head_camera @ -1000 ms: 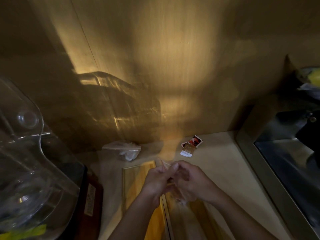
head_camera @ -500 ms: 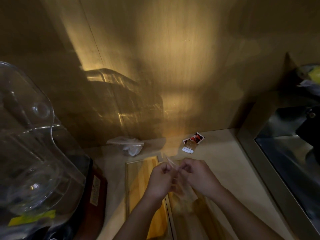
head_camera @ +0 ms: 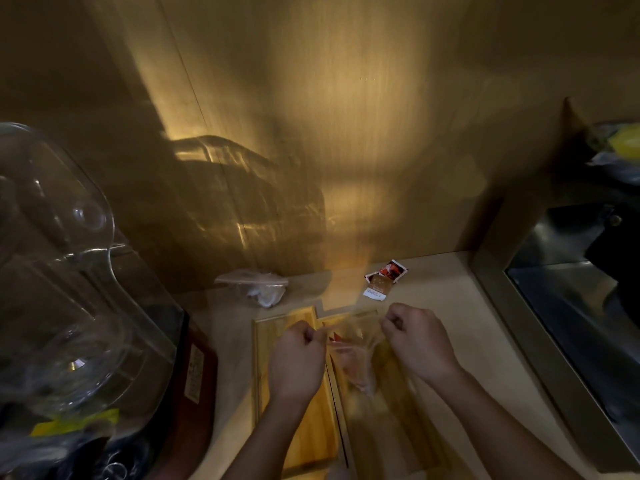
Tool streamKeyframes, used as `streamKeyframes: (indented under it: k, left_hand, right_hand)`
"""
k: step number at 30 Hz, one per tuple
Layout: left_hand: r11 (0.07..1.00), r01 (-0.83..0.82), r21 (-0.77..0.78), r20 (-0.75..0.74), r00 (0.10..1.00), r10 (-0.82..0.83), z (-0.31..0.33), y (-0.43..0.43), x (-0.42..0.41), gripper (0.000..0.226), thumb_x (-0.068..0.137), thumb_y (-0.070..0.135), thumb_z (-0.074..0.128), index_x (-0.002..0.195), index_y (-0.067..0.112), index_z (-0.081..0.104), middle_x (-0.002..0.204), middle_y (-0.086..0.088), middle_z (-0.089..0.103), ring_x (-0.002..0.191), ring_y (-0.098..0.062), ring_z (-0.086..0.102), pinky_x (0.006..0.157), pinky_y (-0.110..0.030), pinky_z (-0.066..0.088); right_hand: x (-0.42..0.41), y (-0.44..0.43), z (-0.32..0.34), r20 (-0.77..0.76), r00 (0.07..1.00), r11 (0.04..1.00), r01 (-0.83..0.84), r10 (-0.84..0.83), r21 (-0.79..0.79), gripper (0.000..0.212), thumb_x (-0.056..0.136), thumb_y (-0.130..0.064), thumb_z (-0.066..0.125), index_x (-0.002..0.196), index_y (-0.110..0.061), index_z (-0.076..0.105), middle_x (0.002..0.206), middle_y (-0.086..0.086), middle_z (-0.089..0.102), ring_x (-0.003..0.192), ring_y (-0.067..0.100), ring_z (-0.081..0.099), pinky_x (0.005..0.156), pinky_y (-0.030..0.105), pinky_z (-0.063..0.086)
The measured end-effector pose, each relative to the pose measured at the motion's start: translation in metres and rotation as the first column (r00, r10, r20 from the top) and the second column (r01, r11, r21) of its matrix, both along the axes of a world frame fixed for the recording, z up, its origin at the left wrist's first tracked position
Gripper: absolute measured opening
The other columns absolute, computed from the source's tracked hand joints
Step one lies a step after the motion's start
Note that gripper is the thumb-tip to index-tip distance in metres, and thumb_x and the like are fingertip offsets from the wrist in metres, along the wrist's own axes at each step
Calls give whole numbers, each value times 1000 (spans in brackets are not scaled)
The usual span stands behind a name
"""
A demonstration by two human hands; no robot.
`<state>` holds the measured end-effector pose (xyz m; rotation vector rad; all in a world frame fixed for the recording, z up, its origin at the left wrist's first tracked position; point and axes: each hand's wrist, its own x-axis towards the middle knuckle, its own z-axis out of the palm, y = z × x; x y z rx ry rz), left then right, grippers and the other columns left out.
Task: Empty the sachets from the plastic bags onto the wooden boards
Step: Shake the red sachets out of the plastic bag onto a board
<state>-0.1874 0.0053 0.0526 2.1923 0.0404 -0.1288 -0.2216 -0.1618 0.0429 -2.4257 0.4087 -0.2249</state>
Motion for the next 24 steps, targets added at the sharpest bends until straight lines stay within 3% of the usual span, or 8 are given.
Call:
streamKeyframes:
  k: [3, 5, 7, 9, 12, 14, 18, 24]
  left_hand:
    - [1000, 3, 18, -103, 995, -1, 0, -3, -5, 36, 90, 36, 50, 70, 9, 62, 63, -6, 63, 62, -23, 61, 64, -40, 50]
    - [996, 47, -72, -286, 956, -65, 0, -6, -9, 45, 89, 42, 50, 65, 7, 63, 56, -6, 61, 50, -17, 58, 51, -29, 46]
    - [973, 53, -224, -453, 879, -152, 0, -10, -15, 42, 87, 36, 53, 55, 10, 60, 44, -2, 52, 33, -10, 45, 38, -18, 32]
    - [944, 18, -329, -541, 816, -204, 2, -15, -21, 34, 85, 23, 54, 52, 12, 57, 41, -1, 49, 31, -10, 39, 35, -16, 23]
    - [920, -1, -393, -499, 840, -213, 1, -17, -24, 33, 85, 11, 51, 53, 12, 55, 40, 1, 50, 31, -7, 41, 35, -16, 24]
    - [919, 14, -393, -433, 879, -199, -1, -14, -24, 34, 86, 9, 52, 52, 11, 54, 39, 2, 51, 30, -5, 43, 32, -15, 28]
    - [932, 15, -363, -381, 910, -163, -6, -5, -24, 33, 84, 8, 55, 51, 12, 56, 39, 2, 52, 30, -5, 43, 33, -16, 32]
    - [993, 22, -117, -254, 966, -51, -11, 16, -10, 25, 81, 18, 57, 57, 12, 59, 54, -6, 58, 52, -20, 54, 57, -35, 44]
  right_hand:
    - [0, 8, -2, 15, 1000, 1000, -14, 14, -7, 27, 85, -24, 56, 60, -21, 45, 59, 8, 57, 63, 31, 54, 57, 32, 36]
    - [-1, 14, -2, 24, 1000, 999, -1, 0, 39, 29, 84, -24, 57, 59, -21, 45, 53, 0, 48, 59, 27, 49, 56, 32, 37]
    - [-2, 19, -4, 14, 1000, 998, 5, -6, 56, 27, 84, -27, 57, 60, -22, 45, 56, -2, 49, 61, 25, 51, 57, 33, 39]
    - [-3, 27, -6, -33, 999, 997, 9, -6, 81, 25, 83, -35, 57, 64, -23, 45, 62, -1, 53, 66, 25, 55, 58, 30, 38]
    - [-5, 33, -9, -207, 978, 995, 37, -18, 89, 33, 81, -46, 53, 61, -22, 42, 68, 0, 54, 75, 27, 57, 61, 31, 38]
    - [-7, 32, -10, -258, 966, 991, 15, 20, 134, 38, 82, -41, 55, 53, -20, 43, 60, -1, 52, 68, 23, 57, 59, 31, 38]
    - [-9, 30, -7, -242, 963, 984, -84, 121, 159, 43, 83, -27, 56, 44, -20, 41, 43, -6, 45, 46, 8, 46, 49, 29, 36]
    - [-8, 24, -6, -144, 990, 998, 6, 3, 63, 46, 83, -29, 54, 44, -15, 35, 45, -1, 39, 50, 22, 44, 49, 32, 27]
